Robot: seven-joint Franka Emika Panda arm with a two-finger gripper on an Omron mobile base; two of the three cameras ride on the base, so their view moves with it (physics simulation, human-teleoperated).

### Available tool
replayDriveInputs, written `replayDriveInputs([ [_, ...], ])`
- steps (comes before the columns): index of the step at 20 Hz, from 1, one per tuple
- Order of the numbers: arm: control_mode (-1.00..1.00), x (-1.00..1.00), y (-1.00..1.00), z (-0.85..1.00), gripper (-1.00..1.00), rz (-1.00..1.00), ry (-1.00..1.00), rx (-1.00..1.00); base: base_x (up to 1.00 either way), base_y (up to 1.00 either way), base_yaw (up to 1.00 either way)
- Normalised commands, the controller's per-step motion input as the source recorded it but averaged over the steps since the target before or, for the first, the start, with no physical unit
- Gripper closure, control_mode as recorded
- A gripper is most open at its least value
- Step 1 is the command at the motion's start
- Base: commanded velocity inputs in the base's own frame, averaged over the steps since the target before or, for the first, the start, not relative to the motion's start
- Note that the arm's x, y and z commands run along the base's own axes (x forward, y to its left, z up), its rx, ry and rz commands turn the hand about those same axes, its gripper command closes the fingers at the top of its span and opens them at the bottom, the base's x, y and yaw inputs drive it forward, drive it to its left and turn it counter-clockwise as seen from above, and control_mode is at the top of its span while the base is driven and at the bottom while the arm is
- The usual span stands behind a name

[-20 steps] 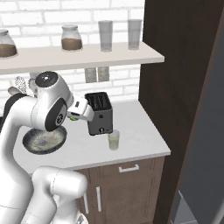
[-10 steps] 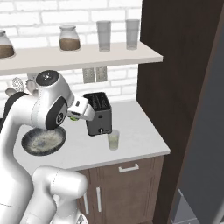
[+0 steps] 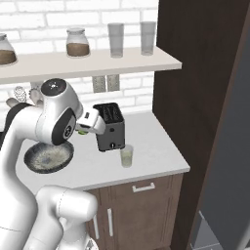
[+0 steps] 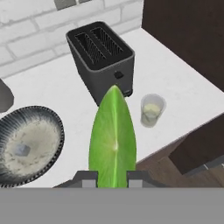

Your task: Grab a lemon wedge from the fridge and one ice cube from the ice bowl, and put them in the glass of lemonade.

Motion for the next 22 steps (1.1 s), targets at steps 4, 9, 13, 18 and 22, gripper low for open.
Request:
replayDriveInputs([
  [4,-1.0,0.0,0.0,0.0,1.0,0.24,0.01,-0.1,0.0,0.0,0.0],
  [9,-1.0,0.0,0.0,0.0,1.0,0.28,0.02,-0.29,0.0,0.0,0.0],
  [13,-1.0,-0.01,-0.06,0.0,1.0,0.33,0.0,-0.44,0.0,0.0,0.0],
  [18,-1.0,0.0,-0.41,0.0,1.0,0.37,-0.04,-0.41,0.0,0.0,0.0],
  [22,-1.0,0.0,-0.42,0.0,1.0,0.39,-0.05,-0.39,0.0,0.0,0.0],
])
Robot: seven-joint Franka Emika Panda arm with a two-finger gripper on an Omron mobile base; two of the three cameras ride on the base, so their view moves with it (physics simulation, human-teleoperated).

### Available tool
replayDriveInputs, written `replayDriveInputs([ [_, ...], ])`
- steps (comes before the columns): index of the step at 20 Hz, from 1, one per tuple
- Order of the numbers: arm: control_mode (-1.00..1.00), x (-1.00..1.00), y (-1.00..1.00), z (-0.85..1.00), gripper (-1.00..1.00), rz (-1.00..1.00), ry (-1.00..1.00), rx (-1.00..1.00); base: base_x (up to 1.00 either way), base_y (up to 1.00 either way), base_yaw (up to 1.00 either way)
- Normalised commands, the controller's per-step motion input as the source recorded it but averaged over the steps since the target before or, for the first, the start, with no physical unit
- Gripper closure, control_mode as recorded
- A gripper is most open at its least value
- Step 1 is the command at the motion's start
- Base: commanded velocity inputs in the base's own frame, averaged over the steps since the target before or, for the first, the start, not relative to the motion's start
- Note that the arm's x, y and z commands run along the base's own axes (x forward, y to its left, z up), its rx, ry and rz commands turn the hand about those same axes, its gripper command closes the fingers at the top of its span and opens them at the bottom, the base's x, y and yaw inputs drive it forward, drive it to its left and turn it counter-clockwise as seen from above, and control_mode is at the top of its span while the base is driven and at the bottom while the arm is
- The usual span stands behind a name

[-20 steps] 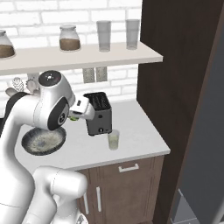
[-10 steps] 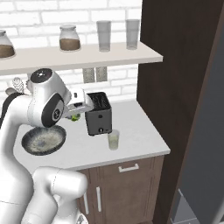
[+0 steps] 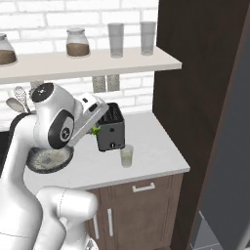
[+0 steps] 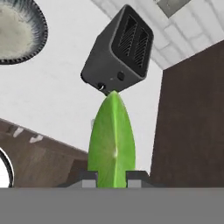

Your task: Grab a lemon wedge from the fridge and one ice cube from the ice bowl, and put them in the glass of lemonade.

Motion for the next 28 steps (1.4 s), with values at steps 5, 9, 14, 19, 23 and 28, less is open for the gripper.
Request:
replayDriveInputs([
  [5,-1.0,0.0,-0.38,0.0,1.0,0.42,-0.01,-0.42,0.0,0.0,0.0],
  [9,-1.0,0.0,-0.2,0.0,1.0,0.37,0.1,-0.46,0.0,0.0,0.0],
  [14,-1.0,-0.07,-0.13,0.0,1.0,0.34,0.16,-0.5,0.0,0.0,0.0],
  [19,-1.0,-0.07,-0.09,0.0,1.0,0.37,0.08,-0.52,0.0,0.0,0.0],
  [23,-1.0,0.0,-0.14,-0.04,1.0,0.46,0.0,-0.49,0.0,0.0,0.0],
  [28,-1.0,0.0,-0.08,-0.12,1.0,0.49,0.02,-0.48,0.0,0.0,0.0],
])
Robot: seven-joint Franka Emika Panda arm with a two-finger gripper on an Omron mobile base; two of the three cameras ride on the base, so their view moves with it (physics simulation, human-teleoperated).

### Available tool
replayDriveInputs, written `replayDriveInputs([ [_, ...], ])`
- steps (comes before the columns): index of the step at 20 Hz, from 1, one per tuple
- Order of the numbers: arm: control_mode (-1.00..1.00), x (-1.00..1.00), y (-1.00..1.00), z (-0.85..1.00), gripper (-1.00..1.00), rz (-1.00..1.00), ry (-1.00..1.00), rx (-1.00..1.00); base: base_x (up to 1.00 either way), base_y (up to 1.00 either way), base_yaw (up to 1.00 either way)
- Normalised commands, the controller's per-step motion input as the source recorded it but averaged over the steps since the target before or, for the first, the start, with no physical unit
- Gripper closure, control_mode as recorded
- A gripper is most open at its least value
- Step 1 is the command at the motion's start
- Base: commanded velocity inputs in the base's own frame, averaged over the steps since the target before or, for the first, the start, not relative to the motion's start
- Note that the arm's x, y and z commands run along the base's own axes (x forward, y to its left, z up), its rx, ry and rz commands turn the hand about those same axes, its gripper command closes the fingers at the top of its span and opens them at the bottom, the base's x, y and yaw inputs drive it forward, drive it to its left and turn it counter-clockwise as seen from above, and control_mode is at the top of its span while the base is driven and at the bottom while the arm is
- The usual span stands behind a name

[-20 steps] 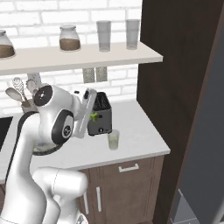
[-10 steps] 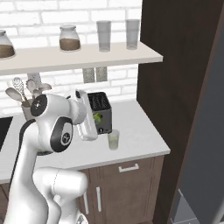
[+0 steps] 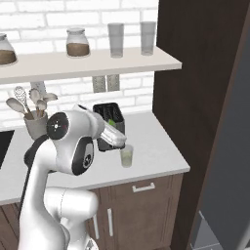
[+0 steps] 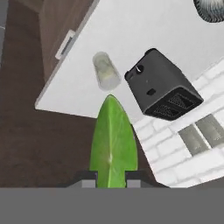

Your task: Grab a lemon wedge from the fridge and one ice cube from the ice bowl, and put them in the glass of lemonade.

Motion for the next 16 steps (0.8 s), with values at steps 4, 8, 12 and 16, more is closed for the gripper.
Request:
replayDriveInputs([
  [4,-1.0,0.0,0.0,-0.18,1.0,0.45,0.13,-0.49,0.0,0.0,0.0],
  [8,-1.0,0.03,0.0,-0.22,1.0,0.42,0.15,-0.47,0.0,0.0,0.0],
  [12,-1.0,0.09,0.11,-0.15,1.0,0.34,0.13,-0.35,0.0,0.0,0.0],
  [16,-1.0,0.27,0.14,-0.2,1.0,0.06,0.02,-0.07,0.0,0.0,0.0],
])
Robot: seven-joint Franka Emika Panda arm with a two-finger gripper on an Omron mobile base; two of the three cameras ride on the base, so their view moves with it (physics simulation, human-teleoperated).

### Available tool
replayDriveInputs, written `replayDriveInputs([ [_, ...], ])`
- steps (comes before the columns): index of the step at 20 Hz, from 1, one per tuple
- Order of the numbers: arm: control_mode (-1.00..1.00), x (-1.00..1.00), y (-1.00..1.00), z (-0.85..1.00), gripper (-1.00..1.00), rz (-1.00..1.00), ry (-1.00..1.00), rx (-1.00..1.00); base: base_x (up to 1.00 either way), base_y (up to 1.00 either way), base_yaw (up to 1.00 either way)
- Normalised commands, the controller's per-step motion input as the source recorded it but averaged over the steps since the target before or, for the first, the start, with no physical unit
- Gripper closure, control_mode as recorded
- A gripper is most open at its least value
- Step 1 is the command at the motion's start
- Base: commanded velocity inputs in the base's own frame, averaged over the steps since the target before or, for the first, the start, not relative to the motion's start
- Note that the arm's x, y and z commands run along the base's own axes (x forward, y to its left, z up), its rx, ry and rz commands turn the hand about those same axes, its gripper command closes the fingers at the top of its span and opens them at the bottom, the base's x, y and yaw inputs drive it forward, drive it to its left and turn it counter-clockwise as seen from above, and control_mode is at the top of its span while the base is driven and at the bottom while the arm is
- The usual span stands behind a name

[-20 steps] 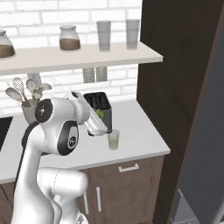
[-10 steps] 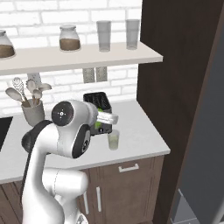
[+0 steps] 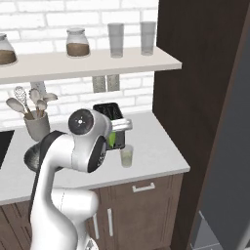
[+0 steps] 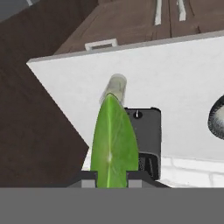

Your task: Grab a lemon wedge from the fridge and one ice cube from the ice bowl, and put them in the glass of lemonade.

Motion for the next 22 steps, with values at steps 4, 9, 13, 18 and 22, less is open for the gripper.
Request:
replayDriveInputs([
  [4,-1.0,0.32,0.04,-0.2,1.0,-0.01,0.0,0.0,0.0,0.0,0.0],
  [9,-1.0,0.26,0.0,-0.19,1.0,-0.1,0.0,0.03,0.0,0.0,0.0],
  [13,-1.0,0.17,0.0,-0.22,1.0,-0.15,0.0,0.08,0.0,0.0,0.0],
  [18,-1.0,0.22,0.0,-0.21,1.0,-0.12,0.0,0.09,0.0,0.0,0.0],
  [22,-1.0,0.35,0.0,-0.16,1.0,-0.05,0.0,0.09,0.0,0.0,0.0],
])
